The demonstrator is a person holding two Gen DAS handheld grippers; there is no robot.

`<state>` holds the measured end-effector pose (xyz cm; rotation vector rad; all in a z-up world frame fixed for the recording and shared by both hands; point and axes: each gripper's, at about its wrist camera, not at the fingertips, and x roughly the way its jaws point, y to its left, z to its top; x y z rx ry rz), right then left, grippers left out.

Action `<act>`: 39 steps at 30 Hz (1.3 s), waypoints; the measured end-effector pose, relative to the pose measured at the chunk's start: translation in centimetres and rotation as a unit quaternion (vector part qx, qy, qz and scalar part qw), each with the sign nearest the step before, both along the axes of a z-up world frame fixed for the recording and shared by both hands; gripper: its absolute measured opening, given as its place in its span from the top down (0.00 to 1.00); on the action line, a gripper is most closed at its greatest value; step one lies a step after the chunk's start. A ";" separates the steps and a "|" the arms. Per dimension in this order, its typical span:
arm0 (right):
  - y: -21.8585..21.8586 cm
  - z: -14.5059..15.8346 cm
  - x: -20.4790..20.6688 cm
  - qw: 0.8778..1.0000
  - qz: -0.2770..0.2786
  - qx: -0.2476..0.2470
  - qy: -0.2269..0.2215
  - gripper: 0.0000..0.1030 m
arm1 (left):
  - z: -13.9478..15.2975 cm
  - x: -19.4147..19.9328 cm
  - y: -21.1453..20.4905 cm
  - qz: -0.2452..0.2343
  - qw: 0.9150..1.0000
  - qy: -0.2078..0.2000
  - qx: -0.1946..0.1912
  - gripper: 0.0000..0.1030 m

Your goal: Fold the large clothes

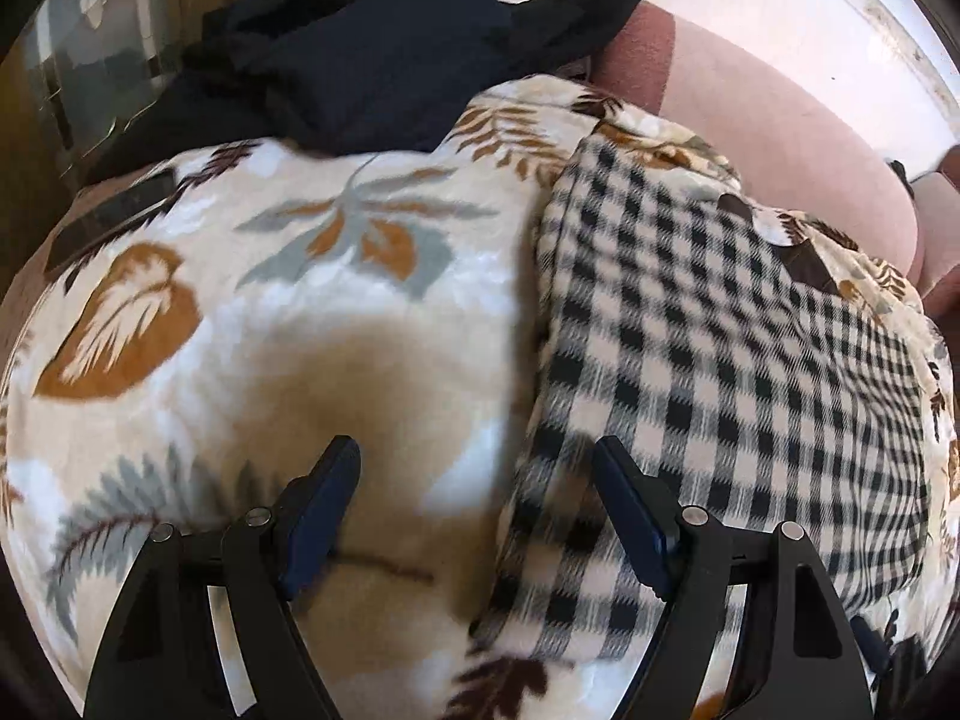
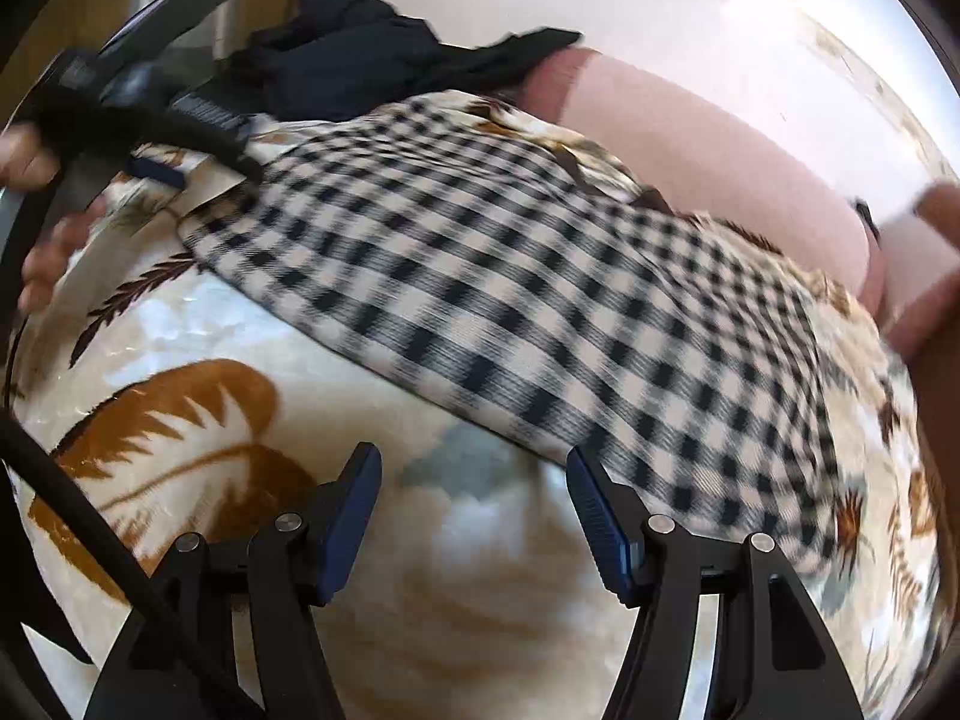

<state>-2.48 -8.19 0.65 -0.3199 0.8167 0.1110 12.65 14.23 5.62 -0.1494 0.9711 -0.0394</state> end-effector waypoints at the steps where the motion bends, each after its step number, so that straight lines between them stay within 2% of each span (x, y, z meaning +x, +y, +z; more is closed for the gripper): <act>1: 0.6 -0.1 0.2 1.000 0.004 -0.004 -0.002 0.34 | 0.0 0.4 -0.1 -0.004 1.000 -0.003 0.004 0.24; 6: 3.6 -0.3 1.5 1.000 0.022 -0.019 -0.011 0.34 | -0.1 2.4 -0.5 -0.014 1.000 -0.006 0.026 0.24; 10: 5.8 -0.4 3.1 0.999 0.036 -0.022 -0.009 0.34 | 0.1 3.9 -1.0 -0.026 0.998 -0.029 0.047 0.24; 13: 7.4 -0.5 4.1 0.998 0.050 -0.039 -0.011 0.34 | -0.2 5.4 -1.3 -0.041 0.997 -0.036 0.049 0.23; 17: 9.0 -0.7 5.3 0.996 0.062 -0.058 -0.012 0.34 | -0.6 7.2 -1.4 -0.049 0.998 -0.028 0.024 0.23; 21: 10.2 -0.9 6.8 0.995 0.068 -0.066 -0.011 0.34 | -0.8 8.6 -1.6 -0.055 0.998 -0.013 -0.018 0.23; 29: 12.3 -1.2 8.1 0.993 0.078 -0.083 -0.014 0.34 | -2.0 11.8 -2.6 -0.067 0.996 0.007 -0.066 0.23; 39: 13.9 -1.7 9.1 0.988 0.101 -0.111 -0.037 0.34 | -2.4 14.1 -3.2 -0.091 0.992 0.008 -0.088 0.24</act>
